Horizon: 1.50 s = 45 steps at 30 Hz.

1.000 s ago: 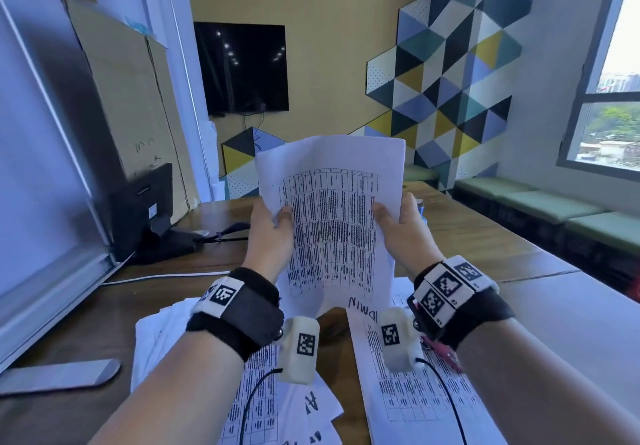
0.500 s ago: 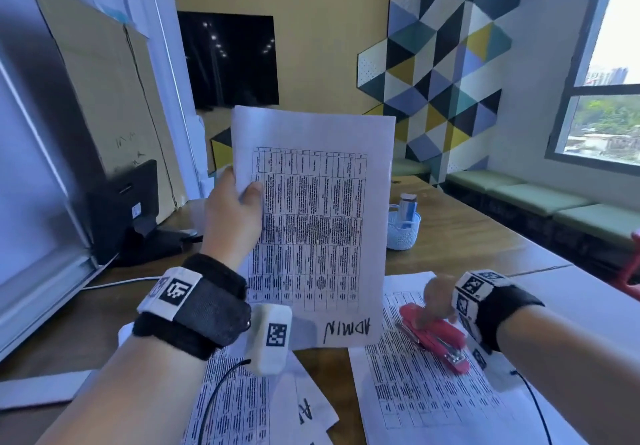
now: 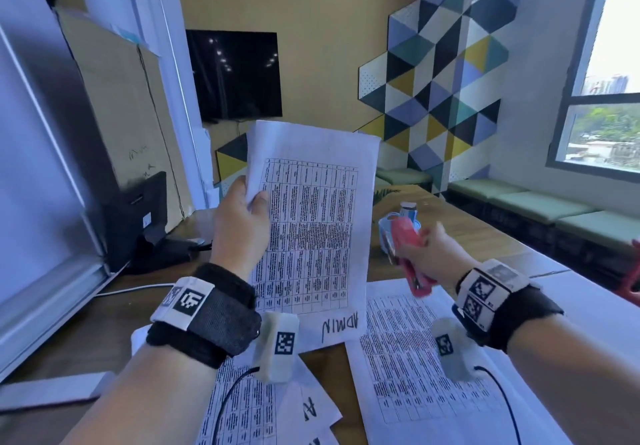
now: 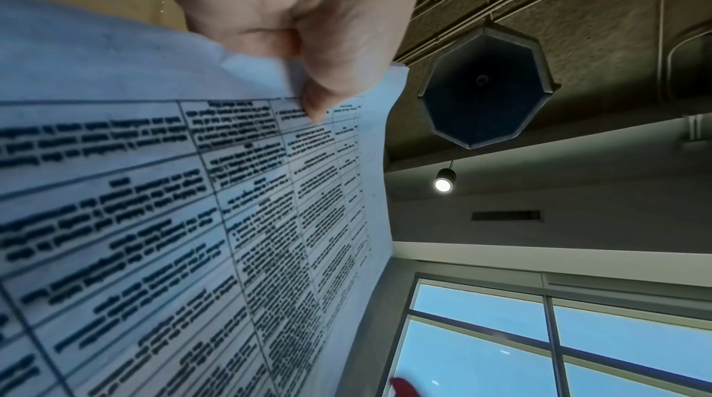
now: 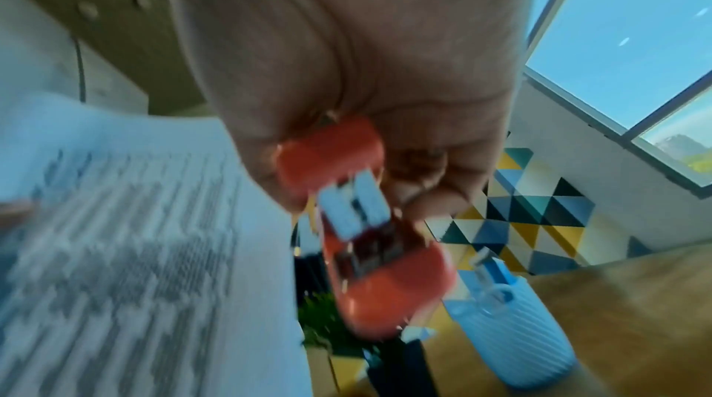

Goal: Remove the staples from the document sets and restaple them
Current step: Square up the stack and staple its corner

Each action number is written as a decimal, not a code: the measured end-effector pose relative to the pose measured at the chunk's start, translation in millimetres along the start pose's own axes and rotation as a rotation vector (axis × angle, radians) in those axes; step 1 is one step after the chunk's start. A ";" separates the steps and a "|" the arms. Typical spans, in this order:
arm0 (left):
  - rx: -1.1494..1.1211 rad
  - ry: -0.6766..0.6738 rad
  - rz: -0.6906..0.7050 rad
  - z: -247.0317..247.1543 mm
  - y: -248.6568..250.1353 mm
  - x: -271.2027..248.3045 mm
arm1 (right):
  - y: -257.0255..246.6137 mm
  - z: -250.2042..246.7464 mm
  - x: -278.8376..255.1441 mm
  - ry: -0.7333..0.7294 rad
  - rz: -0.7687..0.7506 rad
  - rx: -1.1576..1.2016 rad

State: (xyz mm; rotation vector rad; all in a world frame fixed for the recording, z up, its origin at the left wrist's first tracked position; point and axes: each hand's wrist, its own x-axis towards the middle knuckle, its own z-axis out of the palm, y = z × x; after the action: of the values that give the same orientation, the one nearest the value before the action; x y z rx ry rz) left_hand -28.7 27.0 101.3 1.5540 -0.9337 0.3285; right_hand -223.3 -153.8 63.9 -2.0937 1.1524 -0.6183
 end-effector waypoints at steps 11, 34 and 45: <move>-0.044 -0.048 0.087 -3.9 27.6 -26.3 | -147.9 -47.0 -69.2 0.451 -0.681 0.886; -0.203 -0.235 0.037 -0.3 29.7 -42.0 | -192.1 -6.3 -53.4 0.450 -0.697 0.711; -0.175 -0.111 -0.061 -17.7 13.3 -25.9 | -148.9 -38.4 -62.3 0.487 -0.702 1.089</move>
State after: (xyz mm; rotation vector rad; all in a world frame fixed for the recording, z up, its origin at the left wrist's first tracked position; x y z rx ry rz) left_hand -49.3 53.8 97.0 1.4473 -0.9724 0.1146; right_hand -198.4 -53.7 193.9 -1.3171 0.0868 -1.6821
